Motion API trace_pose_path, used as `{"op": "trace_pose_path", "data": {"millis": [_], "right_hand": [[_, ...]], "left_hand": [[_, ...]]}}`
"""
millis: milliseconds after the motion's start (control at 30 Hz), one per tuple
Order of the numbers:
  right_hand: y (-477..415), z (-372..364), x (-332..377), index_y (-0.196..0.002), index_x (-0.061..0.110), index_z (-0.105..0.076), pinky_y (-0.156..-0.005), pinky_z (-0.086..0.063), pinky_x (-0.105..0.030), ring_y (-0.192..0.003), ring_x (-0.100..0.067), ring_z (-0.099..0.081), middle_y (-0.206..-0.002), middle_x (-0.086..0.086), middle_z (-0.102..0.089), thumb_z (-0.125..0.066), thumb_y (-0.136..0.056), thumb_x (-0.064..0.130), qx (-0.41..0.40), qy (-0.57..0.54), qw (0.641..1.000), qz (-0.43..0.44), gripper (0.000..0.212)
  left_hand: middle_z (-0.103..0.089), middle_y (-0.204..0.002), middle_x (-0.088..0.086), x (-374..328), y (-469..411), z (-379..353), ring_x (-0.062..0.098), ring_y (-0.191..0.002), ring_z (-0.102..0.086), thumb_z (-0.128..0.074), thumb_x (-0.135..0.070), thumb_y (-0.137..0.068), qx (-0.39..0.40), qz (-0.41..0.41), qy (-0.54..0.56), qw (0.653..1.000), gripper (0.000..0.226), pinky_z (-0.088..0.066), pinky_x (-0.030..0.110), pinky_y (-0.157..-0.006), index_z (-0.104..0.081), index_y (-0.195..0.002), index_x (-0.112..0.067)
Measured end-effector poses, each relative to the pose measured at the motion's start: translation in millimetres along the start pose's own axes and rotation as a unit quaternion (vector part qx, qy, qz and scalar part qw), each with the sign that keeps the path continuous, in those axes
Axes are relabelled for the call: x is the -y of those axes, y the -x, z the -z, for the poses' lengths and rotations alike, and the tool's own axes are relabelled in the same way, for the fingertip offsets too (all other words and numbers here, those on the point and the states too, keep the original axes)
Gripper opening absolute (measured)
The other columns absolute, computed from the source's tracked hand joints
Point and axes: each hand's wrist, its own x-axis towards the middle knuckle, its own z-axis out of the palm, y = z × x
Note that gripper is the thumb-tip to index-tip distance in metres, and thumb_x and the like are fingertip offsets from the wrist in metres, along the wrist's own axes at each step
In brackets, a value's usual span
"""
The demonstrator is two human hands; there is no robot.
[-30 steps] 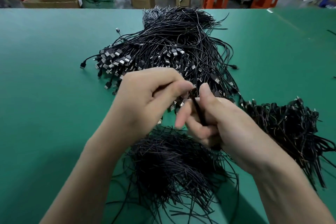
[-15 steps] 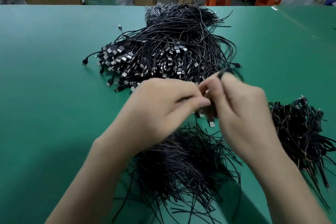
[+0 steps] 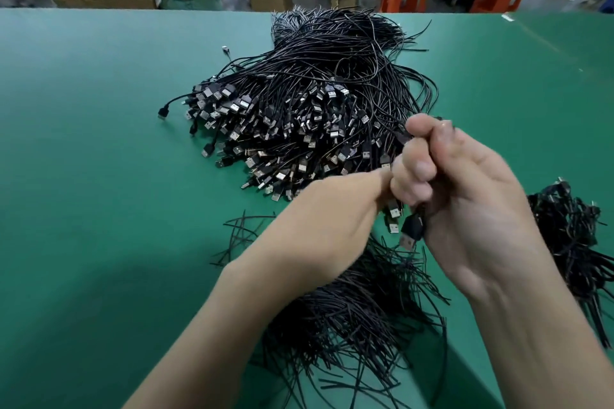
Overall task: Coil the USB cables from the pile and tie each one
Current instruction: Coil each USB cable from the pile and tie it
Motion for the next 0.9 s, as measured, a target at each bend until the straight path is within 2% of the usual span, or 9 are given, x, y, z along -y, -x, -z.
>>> {"op": "trace_pose_path", "data": {"millis": [100,200,267,333,500,600,767,833,900], "right_hand": [[1,5,-4,-0.103,0.01,-0.066,-0.069,-0.056,-0.026,-0.073,-0.016,-0.07,-0.081,-0.003,-0.073,-0.037,-0.111,0.019,-0.064,0.158,0.98,0.098,0.031],[3,9,-7,-0.104,0.015,-0.064,-0.073,-0.058,-0.025,-0.082,-0.015,-0.074,-0.085,0.001,-0.075,-0.037,-0.111,0.022,-0.065,0.43,0.881,0.187,0.029],[4,12,-8,-0.101,0.02,-0.065,-0.07,-0.058,-0.028,-0.076,-0.006,-0.071,-0.079,0.011,-0.07,-0.038,-0.107,0.035,-0.043,0.581,0.795,0.17,0.031],[4,11,-10,-0.095,0.022,-0.064,-0.062,-0.055,-0.032,-0.063,-0.004,-0.063,-0.07,0.013,-0.064,-0.036,-0.103,0.044,0.001,0.636,0.766,0.09,0.036],[9,4,-9,-0.094,0.029,-0.07,-0.062,-0.036,-0.016,-0.062,-0.004,-0.043,-0.066,0.013,-0.048,-0.036,-0.106,0.044,0.183,0.452,0.868,-0.094,0.039],[12,3,-8,-0.098,0.023,-0.07,-0.063,-0.037,-0.018,-0.064,-0.008,-0.041,-0.068,0.012,-0.045,-0.039,-0.105,0.035,0.261,0.352,0.889,-0.135,0.033],[10,2,-2,-0.098,0.012,-0.067,-0.06,-0.042,-0.024,-0.055,-0.013,-0.043,-0.059,0.004,-0.048,-0.038,-0.107,0.023,0.287,0.272,0.912,-0.114,0.032],[9,4,-1,-0.099,0.007,-0.065,-0.063,-0.048,-0.039,-0.055,-0.016,-0.052,-0.06,0.006,-0.059,-0.037,-0.108,0.021,0.3,0.28,0.905,-0.108,0.033],[9,4,-1,-0.097,0.003,-0.062,-0.061,-0.052,-0.038,-0.058,-0.019,-0.063,-0.067,0.0,-0.069,-0.036,-0.108,0.021,0.293,0.247,0.914,-0.132,0.033]], "left_hand": [[-0.062,-0.089,-0.003,-5,-1,2,0.025,-0.082,-0.058,-0.041,-0.024,-0.111,0.044,-0.028,-0.094,0.994,0.016,-0.048,0.044,-0.08,-0.049,-0.097,-0.024],[-0.054,-0.076,-0.014,-2,1,18,0.013,-0.078,-0.055,-0.042,-0.036,-0.109,0.029,-0.037,-0.151,0.987,0.023,-0.05,0.04,-0.081,-0.063,-0.11,-0.027],[-0.057,-0.07,-0.021,0,7,36,0.003,-0.071,-0.059,-0.043,-0.05,-0.102,-0.007,-0.027,-0.16,0.987,0.031,-0.054,0.036,-0.075,-0.071,-0.105,-0.036],[-0.068,-0.068,-0.021,7,13,51,0.003,-0.066,-0.065,-0.052,-0.06,-0.097,-0.068,-0.029,-0.136,0.988,0.032,-0.055,0.036,-0.067,-0.077,-0.094,-0.039],[-0.073,-0.065,-0.007,19,15,57,0.014,-0.059,-0.066,-0.086,-0.039,-0.081,-0.161,-0.037,0.078,0.983,0.01,-0.052,0.034,-0.056,-0.08,-0.077,-0.031],[-0.07,-0.066,-0.005,22,11,48,0.014,-0.057,-0.057,-0.087,-0.033,-0.079,-0.158,-0.032,0.2,0.966,0.016,-0.046,0.031,-0.054,-0.077,-0.076,-0.021],[-0.078,-0.108,-0.004,28,12,46,0.037,-0.099,-0.071,-0.07,-0.032,-0.092,-0.025,-0.067,0.22,0.973,0.024,-0.053,0.071,-0.081,-0.078,-0.114,-0.025],[-0.079,-0.102,-0.005,29,12,45,0.033,-0.094,-0.073,-0.07,-0.031,-0.091,-0.027,-0.07,0.214,0.974,0.018,-0.056,0.064,-0.083,-0.08,-0.103,-0.021],[-0.077,-0.088,0.002,30,9,42,0.044,-0.079,-0.068,-0.075,-0.033,-0.086,-0.059,-0.06,0.239,0.967,0.007,-0.052,0.069,-0.068,-0.079,-0.085,-0.027]]}}
